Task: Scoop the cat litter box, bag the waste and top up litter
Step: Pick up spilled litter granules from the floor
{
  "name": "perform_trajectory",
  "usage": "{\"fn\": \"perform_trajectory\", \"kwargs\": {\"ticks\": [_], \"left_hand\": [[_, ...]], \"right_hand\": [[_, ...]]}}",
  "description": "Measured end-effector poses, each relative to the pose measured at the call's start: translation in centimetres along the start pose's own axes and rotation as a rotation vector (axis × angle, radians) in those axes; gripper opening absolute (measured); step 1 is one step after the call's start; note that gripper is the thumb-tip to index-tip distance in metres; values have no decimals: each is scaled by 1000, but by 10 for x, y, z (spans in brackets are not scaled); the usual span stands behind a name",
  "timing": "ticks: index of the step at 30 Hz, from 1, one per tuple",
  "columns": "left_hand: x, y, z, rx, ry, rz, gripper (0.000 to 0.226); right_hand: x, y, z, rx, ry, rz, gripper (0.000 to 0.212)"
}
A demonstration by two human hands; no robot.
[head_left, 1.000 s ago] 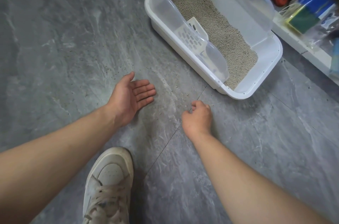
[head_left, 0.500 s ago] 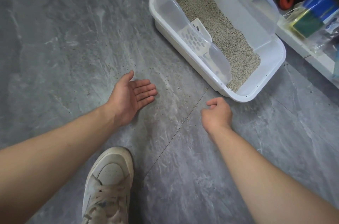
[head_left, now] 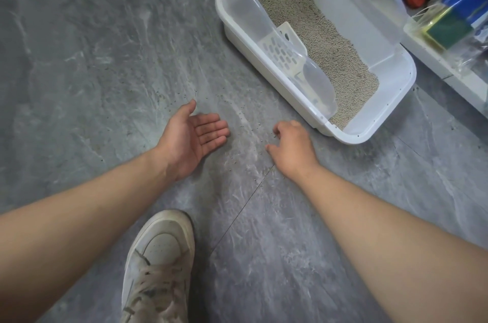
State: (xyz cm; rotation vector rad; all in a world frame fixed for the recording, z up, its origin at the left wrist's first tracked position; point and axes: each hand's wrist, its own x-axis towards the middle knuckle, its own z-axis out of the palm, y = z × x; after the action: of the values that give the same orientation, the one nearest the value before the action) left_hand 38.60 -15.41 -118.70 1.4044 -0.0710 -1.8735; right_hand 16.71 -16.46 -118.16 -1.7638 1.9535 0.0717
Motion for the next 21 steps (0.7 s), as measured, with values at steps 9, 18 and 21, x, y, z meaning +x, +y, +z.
{"fn": "perform_trajectory", "kwargs": {"ticks": [9, 18, 21], "left_hand": [[0, -1, 2, -3, -7, -30, 65], [-3, -1, 8, -54, -65, -64, 71], [-6, 0, 11, -101, -151, -110, 75]], "right_hand": [[4, 5, 4, -349, 46, -287, 8], [-11, -36, -6, 8, -30, -199, 15], [-40, -78, -7, 284, -80, -256, 11]]}}
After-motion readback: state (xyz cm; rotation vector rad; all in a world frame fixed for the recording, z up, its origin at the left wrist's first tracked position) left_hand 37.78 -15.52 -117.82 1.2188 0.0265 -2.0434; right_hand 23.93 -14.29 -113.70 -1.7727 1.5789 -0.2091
